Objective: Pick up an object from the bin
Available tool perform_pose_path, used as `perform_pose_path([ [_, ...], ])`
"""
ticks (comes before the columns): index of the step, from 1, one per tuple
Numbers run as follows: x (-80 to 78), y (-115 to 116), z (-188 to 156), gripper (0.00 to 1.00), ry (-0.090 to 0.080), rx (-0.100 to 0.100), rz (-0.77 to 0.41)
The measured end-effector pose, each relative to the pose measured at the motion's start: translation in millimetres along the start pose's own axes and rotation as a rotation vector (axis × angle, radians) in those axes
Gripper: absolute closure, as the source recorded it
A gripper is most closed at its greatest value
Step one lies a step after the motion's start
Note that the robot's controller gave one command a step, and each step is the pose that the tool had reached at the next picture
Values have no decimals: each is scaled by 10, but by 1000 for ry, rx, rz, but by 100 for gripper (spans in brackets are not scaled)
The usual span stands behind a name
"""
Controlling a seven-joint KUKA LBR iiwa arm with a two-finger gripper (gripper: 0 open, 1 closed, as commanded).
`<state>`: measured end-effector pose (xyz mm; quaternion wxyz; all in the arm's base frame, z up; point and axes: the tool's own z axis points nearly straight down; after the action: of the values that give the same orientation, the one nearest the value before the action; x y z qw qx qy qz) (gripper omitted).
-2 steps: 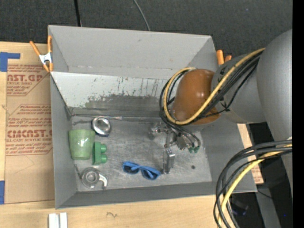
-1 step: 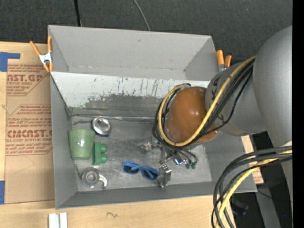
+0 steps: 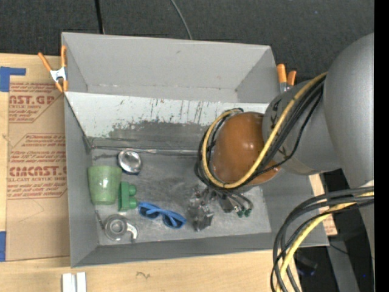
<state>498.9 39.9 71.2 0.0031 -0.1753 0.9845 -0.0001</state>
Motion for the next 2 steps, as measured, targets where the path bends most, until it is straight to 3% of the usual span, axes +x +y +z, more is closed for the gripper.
perform_pose_path([
  [1, -223, 785, 6, 100, 4, -2, 260],
  [2, -381, 1447, 6, 100, 2, -3, 63],
])
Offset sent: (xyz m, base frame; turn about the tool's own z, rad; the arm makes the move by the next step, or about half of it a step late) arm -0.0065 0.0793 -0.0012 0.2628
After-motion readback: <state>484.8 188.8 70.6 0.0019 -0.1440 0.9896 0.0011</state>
